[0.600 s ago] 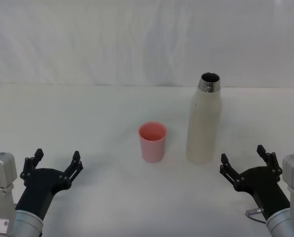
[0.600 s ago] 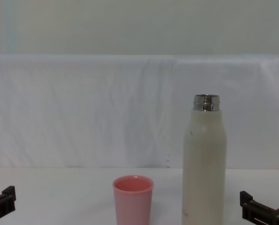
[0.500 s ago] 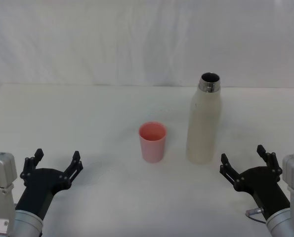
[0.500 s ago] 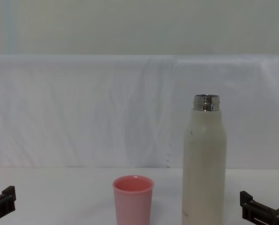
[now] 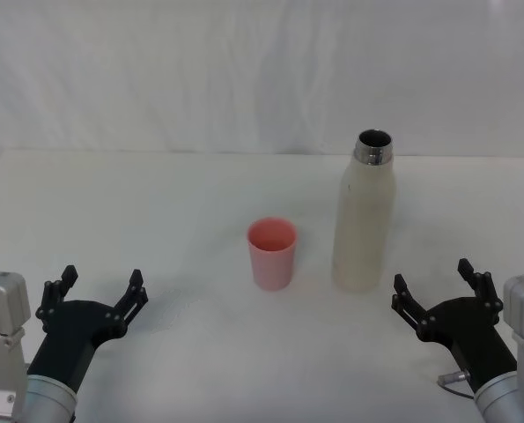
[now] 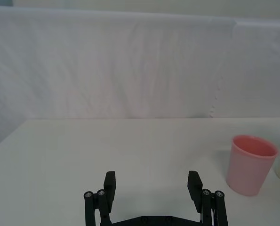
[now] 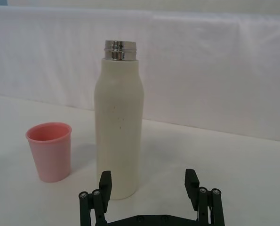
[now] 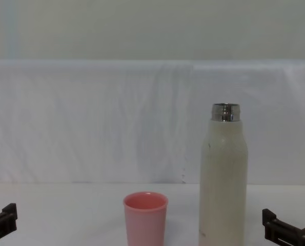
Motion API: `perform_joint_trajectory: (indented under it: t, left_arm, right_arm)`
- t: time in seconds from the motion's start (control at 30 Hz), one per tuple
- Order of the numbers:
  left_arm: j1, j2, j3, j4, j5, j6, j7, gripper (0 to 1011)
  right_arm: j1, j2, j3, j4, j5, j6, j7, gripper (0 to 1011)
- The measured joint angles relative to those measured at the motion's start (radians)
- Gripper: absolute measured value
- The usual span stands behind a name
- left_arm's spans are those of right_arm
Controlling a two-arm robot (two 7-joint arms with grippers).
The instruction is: Grasp the thermos with one hand and pour water into the cup lid.
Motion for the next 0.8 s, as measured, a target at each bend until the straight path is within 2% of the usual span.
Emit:
perform_joint_trajectory:
  t: [0.8]
  left_arm:
    - [0.0, 0.0, 0.0, 0.0, 0.0, 0.0, 0.0, 1001]
  right_arm:
    - [0.0, 0.0, 0.0, 0.0, 0.0, 0.0, 0.0, 1001]
